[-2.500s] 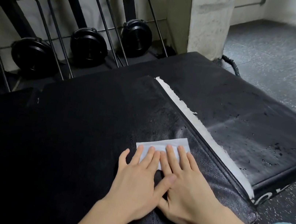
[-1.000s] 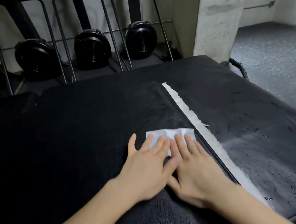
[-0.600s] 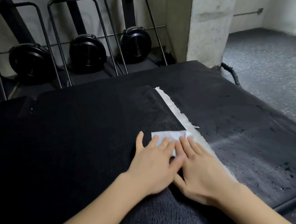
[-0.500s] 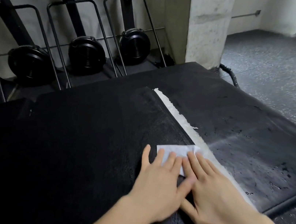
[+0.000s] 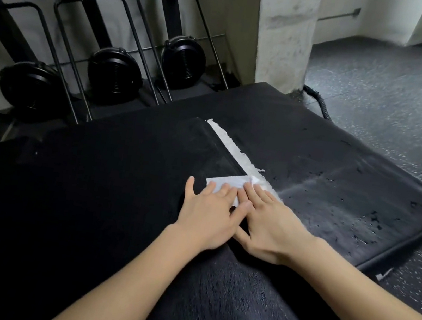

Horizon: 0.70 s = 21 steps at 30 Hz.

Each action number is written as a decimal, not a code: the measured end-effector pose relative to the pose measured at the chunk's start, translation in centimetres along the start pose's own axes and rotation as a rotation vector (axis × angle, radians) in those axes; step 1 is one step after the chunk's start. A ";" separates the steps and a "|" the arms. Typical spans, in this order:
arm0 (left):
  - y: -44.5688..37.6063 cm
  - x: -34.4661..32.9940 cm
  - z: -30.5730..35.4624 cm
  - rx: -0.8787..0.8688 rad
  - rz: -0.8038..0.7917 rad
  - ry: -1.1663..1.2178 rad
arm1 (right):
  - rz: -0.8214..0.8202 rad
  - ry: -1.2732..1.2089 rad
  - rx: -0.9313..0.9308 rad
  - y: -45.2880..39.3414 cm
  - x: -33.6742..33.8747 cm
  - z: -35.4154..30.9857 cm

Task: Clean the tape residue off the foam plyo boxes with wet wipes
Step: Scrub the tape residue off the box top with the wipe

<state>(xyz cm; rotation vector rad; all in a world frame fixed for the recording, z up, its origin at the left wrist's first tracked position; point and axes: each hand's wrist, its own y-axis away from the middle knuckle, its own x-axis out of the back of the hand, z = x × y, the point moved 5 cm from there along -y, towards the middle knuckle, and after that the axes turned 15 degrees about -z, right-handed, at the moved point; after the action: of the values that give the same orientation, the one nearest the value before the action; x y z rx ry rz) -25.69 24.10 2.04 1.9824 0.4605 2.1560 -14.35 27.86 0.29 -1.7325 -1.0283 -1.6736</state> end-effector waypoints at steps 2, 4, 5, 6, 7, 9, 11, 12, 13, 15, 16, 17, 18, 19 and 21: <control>1.6 -1.0 1.7 -0.032 0.015 -0.018 | 0.016 0.001 0.014 3.0 -0.4 0.0; 3.9 -2.0 3.9 -0.069 0.035 -0.022 | -0.009 0.023 0.025 6.4 -1.2 -0.2; 5.1 -2.7 5.1 -0.082 0.044 -0.028 | -0.010 0.036 0.021 8.1 -1.6 -0.4; 6.3 -3.3 6.3 -0.097 0.061 -0.035 | 0.001 0.053 0.017 9.8 -1.9 -0.6; 7.6 -3.9 7.5 -0.114 0.084 -0.040 | 0.007 0.065 0.012 11.6 -2.3 -0.8; 9.8 -5.0 9.7 -0.148 0.106 -0.057 | -0.004 0.056 -0.014 15.0 -2.9 -1.2; 11.5 -6.1 11.4 -0.164 0.093 -0.083 | -0.004 0.056 -0.035 17.8 -3.7 -1.5; 12.3 -6.7 12.1 -0.170 0.087 -0.090 | 0.002 0.068 -0.044 19.0 -4.2 -1.7; 13.0 -7.2 12.6 -0.175 0.069 -0.097 | 0.010 0.079 -0.056 20.0 -4.8 -1.7; 13.7 -8.2 13.1 -0.181 0.015 -0.121 | 0.012 0.085 -0.083 21.2 -6.1 -1.8; 13.9 -8.6 13.1 -0.178 -0.012 -0.125 | 0.009 0.085 -0.084 21.3 -6.6 -1.8; 13.8 -8.8 13.0 -0.172 -0.028 -0.127 | 0.015 0.088 -0.081 21.2 -7.0 -1.8; 13.6 -8.9 12.8 -0.165 -0.036 -0.123 | 0.027 0.097 -0.078 20.8 -7.0 -1.8; 13.3 -8.8 12.6 -0.156 -0.026 -0.114 | 0.043 0.109 -0.068 20.3 -6.9 -1.7; 12.1 -8.3 11.5 -0.128 0.006 -0.090 | 0.061 0.111 -0.036 18.5 -6.2 -1.7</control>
<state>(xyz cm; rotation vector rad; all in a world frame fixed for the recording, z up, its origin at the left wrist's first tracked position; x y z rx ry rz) -12.48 11.20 -0.86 2.0026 0.2962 2.0347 -0.18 14.76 -3.06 -1.6557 -0.8915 -1.7386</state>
